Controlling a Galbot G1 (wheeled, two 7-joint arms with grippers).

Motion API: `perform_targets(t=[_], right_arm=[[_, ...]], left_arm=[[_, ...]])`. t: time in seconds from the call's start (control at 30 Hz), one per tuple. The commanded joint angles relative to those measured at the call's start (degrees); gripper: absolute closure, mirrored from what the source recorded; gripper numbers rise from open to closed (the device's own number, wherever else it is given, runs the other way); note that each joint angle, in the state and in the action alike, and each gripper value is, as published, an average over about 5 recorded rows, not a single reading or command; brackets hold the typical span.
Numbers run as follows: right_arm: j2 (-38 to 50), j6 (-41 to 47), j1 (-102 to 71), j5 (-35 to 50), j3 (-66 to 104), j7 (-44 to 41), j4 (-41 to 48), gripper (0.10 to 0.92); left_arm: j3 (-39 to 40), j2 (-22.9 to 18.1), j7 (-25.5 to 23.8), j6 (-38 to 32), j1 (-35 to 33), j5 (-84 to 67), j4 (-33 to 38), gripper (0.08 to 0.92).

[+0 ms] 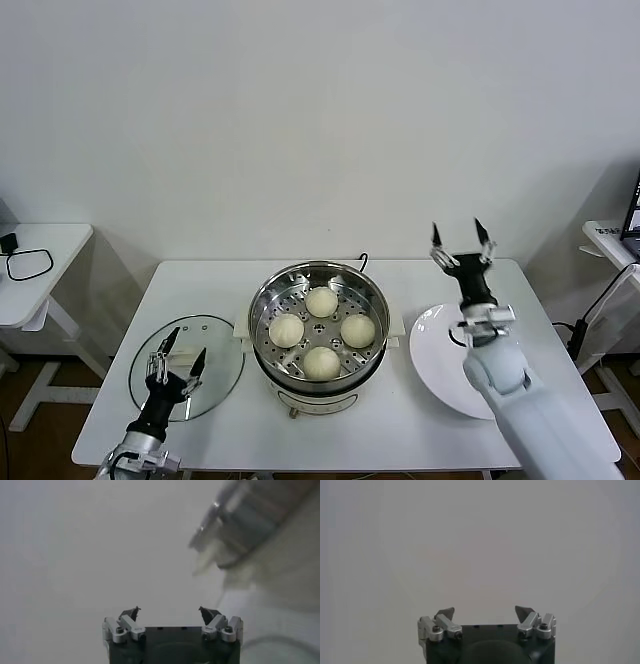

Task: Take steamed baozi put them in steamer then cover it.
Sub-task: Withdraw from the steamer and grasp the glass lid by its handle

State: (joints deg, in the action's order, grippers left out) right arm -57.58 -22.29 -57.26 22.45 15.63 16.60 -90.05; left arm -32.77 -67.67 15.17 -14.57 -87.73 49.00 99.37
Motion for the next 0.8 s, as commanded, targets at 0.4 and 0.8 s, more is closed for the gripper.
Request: perform_targets(t=[0.4,0.8], right_arm=[[-11.86,-2.75,-19.22,-5.42,14.18,-2.8,-1.84,0.203],[-14.18,-3.22,-18.2,-7.43,12.98,-3.52,1.27,0.203]], left_arm=[[-1.75,-0.16,6.61,1.25,2.95,21.49,-11.22,0.177],[-1.24,-1.74,6.93,3.44,8.01,23.28,-14.62,0.177]])
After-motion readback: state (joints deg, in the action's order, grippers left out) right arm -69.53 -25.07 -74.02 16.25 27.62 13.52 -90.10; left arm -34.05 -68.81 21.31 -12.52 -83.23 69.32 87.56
